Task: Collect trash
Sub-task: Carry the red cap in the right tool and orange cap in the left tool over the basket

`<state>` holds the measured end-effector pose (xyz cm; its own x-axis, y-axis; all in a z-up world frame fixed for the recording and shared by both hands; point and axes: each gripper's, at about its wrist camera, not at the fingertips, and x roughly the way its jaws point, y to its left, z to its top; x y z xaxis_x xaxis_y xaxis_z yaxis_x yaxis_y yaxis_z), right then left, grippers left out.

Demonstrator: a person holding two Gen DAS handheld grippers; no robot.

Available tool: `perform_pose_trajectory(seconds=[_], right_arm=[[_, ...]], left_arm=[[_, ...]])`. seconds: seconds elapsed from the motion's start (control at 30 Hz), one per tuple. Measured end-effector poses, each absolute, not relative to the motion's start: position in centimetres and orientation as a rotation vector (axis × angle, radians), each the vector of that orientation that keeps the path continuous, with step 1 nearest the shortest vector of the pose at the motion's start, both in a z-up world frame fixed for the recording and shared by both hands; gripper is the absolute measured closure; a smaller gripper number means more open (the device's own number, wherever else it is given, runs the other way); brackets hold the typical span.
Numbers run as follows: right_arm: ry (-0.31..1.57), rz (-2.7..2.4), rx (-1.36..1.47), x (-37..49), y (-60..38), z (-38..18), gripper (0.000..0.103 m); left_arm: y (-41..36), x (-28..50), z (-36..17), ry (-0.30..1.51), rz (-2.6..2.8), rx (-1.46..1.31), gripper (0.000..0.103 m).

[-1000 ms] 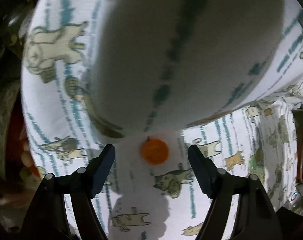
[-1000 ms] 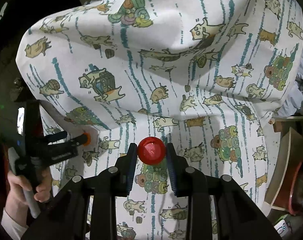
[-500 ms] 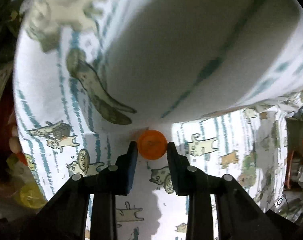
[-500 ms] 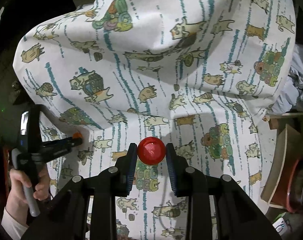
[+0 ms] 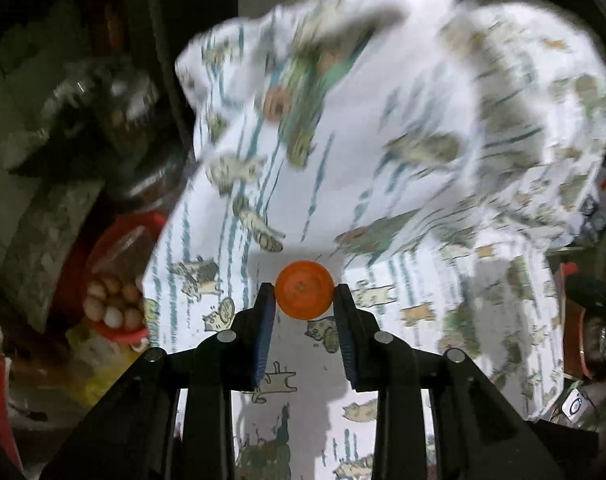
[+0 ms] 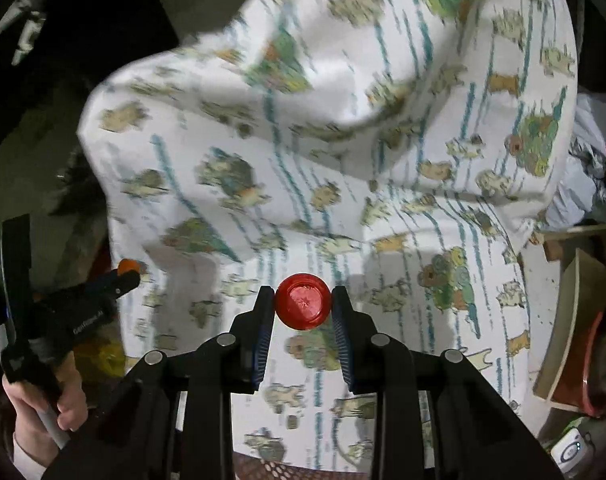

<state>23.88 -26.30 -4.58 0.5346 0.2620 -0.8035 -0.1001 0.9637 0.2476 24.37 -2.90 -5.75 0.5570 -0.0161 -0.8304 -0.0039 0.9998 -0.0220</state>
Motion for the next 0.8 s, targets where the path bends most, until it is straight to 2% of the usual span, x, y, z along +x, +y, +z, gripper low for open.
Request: perform_pose_trajectory(seconds=[0.17,0.3,0.8], right_arm=[[0.868,0.201,0.114,20.6,-24.9,-2.3,0.072],[0.849,0.22,0.122,17.9,-24.2,-2.0,0.072],[0.864,0.286,0.054,8.9,-20.5,-3.1,0.072]], left_arm=[[-2.3,20.8,-1.6,0.881,-0.023,-0.034,0.074],[-1.8,17.5,0.1,0.839,-0.027,-0.053,0.074],[-0.6,10.4,-1.1,0.863,-0.045,-0.086,0.074]])
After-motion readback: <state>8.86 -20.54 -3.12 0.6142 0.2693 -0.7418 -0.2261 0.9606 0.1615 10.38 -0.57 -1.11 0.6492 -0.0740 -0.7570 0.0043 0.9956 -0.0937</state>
